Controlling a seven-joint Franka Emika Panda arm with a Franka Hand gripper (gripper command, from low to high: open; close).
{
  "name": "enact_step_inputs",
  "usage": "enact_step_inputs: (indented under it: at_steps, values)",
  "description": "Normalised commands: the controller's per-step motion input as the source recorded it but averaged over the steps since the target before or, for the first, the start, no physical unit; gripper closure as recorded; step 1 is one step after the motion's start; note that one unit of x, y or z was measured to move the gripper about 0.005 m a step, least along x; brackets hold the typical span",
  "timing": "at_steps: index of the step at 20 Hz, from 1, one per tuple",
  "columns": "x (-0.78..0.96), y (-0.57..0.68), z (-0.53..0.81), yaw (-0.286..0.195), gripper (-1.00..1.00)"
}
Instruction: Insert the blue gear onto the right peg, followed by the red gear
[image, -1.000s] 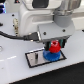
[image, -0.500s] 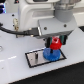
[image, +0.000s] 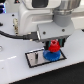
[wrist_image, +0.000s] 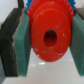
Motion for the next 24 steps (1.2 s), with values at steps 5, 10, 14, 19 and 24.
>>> enact_step_inputs:
  at_steps: [5, 10, 14, 19, 24]
  values:
    - [0.22, -0.08, 0.13, 0.0, 1.0]
    - [0.32, -0.14, 0.37, 0.0, 1.0]
    - [0.13, -0.08, 0.04, 0.0, 1.0]
    - [0.19, -0.12, -0.19, 0.0, 1.0]
    - [0.23, -0.12, -0.21, 0.0, 1.0]
